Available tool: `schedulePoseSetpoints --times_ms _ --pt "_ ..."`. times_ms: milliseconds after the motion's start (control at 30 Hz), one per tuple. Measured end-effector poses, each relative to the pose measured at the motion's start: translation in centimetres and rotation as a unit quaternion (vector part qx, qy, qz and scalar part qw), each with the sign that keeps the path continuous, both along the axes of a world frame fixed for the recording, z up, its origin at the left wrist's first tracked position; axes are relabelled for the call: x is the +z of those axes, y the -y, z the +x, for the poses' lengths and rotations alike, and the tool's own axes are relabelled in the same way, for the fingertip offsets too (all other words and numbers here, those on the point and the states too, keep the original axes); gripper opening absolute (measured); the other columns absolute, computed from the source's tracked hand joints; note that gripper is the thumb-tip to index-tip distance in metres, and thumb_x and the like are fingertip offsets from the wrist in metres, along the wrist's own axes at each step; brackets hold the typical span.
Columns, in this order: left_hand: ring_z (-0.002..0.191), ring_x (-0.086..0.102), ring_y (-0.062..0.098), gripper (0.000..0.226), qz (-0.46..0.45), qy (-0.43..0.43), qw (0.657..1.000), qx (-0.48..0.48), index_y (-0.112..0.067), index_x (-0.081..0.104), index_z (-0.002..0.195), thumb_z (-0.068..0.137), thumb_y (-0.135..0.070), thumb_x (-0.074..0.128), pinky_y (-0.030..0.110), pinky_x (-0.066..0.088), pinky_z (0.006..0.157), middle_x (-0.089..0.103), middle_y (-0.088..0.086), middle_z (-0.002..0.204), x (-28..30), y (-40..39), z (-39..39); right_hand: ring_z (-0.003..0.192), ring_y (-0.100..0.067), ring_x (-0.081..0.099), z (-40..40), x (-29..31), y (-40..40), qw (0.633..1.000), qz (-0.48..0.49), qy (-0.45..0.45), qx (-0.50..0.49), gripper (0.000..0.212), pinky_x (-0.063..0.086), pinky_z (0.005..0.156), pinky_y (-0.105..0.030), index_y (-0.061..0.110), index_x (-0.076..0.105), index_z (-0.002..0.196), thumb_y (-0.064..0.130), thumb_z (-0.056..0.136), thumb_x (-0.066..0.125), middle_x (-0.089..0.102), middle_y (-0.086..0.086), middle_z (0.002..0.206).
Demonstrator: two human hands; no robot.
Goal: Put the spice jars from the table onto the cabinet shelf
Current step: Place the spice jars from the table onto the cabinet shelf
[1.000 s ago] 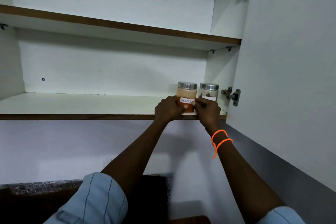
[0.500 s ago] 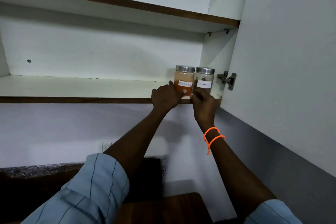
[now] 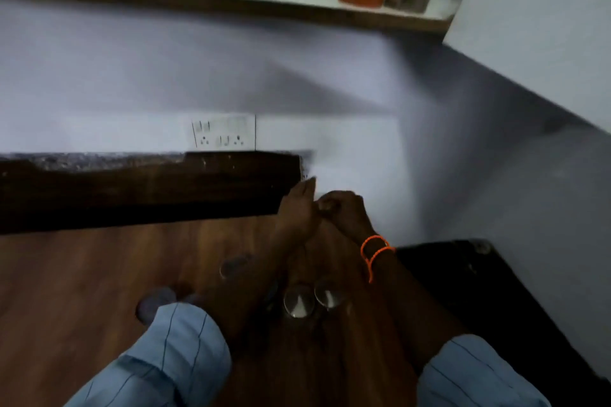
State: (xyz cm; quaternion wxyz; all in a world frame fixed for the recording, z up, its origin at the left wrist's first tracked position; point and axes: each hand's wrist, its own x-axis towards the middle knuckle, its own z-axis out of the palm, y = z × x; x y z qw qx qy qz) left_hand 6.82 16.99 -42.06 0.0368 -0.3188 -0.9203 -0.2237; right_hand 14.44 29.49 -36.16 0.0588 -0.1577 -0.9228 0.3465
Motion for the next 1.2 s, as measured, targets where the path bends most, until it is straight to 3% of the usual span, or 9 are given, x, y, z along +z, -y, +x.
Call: schedulePoseSetpoints --times_ms 67,167,233,300,567,700,833,1000,1200 --pt "0.140 0.046 0.034 0.050 -0.057 0.074 0.995 0.046 -0.002 0.044 0.151 0.104 -0.015 0.053 0.036 0.036 0.115 0.049 0.023 0.149 -4.8 0.7 2.3 0.121 -0.031 0.064 2.6 -3.5 2.0 0.990 0.085 0.114 0.007 0.024 0.048 0.107 -0.040 0.005 0.069 0.120 0.006 0.101 0.054 0.069 -0.018 0.126" --pt "0.138 0.051 0.031 0.043 0.152 0.229 0.921 0.276 0.004 0.055 0.141 0.110 -0.023 0.043 0.036 0.033 0.119 0.060 0.022 0.138 -9.8 4.6 4.5 0.138 -0.052 0.040 3.5 -6.5 3.9 0.985 0.081 0.146 -0.039 0.039 0.026 0.120 -0.059 -0.012 0.037 0.142 -0.006 0.108 0.020 0.039 -0.038 0.147" --pt "0.121 0.064 0.029 0.037 -0.075 0.210 0.966 0.134 -0.009 0.064 0.131 0.104 -0.031 0.051 0.038 0.046 0.106 0.069 0.013 0.127 -12.2 8.2 7.3 0.145 -0.044 0.040 5.6 -10.0 3.7 0.958 0.114 0.230 0.130 0.045 0.029 0.123 -0.052 -0.010 0.039 0.148 -0.006 0.104 0.048 0.039 -0.030 0.156" --pt "0.110 0.066 0.033 0.028 -0.073 0.158 0.982 0.070 -0.008 0.069 0.118 0.099 -0.026 0.060 0.042 0.050 0.096 0.071 0.016 0.115 -13.0 7.7 7.7 0.145 -0.028 0.046 5.8 -10.4 5.6 0.939 0.097 0.303 0.134 0.066 0.035 0.120 -0.038 0.004 0.044 0.151 0.010 0.093 0.074 0.046 -0.012 0.157" --pt "0.130 0.056 0.031 0.037 0.055 0.268 0.959 0.074 -0.004 0.058 0.137 0.102 -0.016 0.054 0.042 0.044 0.111 0.059 0.015 0.141 -14.0 10.9 8.5 0.113 -0.028 0.067 8.5 -14.7 7.9 0.969 0.053 0.216 0.107 0.057 0.054 0.090 -0.036 0.015 0.057 0.134 0.030 0.083 0.079 0.066 -0.008 0.128" --pt "0.112 0.067 0.031 0.034 0.112 0.311 0.940 0.085 -0.005 0.070 0.119 0.107 -0.030 0.048 0.037 0.050 0.096 0.072 0.015 0.117 -13.3 11.7 7.3 0.120 -0.023 0.066 7.7 -14.7 6.6 0.981 0.020 0.173 0.081 0.069 0.051 0.103 -0.035 0.019 0.063 0.136 0.033 0.073 0.088 0.070 -0.004 0.129" --pt "0.092 0.062 0.021 0.037 0.227 0.513 0.822 0.101 -0.006 0.070 0.112 0.106 -0.037 0.050 0.034 0.051 0.085 0.071 0.018 0.104 -11.7 11.6 6.3 0.128 -0.021 0.061 5.3 -11.4 4.0 0.980 -0.077 0.126 0.132 0.073 0.048 0.109 -0.029 0.012 0.062 0.139 0.014 0.073 0.092 0.066 -0.009 0.137" --pt "0.119 0.065 0.038 0.059 0.413 0.747 0.515 0.076 -0.009 0.061 0.136 0.097 -0.053 0.059 0.057 0.056 0.096 0.066 0.021 0.132 -9.7 12.3 5.7 0.114 0.011 0.063 2.5 -4.9 1.9 0.974 -0.127 0.060 0.180 0.064 0.050 0.094 -0.009 0.025 0.068 0.133 0.016 0.073 0.092 0.072 0.010 0.124" --pt "0.107 0.073 0.031 0.058 0.578 0.670 0.465 0.037 -0.009 0.059 0.134 0.089 -0.044 0.067 0.048 0.062 0.083 0.068 0.020 0.129 -3.4 11.2 5.0 0.107 -0.010 0.067 1.2 -1.6 1.7 0.965 -0.228 -0.077 0.099 0.065 0.057 0.091 -0.024 0.013 0.063 0.139 -0.004 0.079 0.084 0.068 -0.001 0.133"
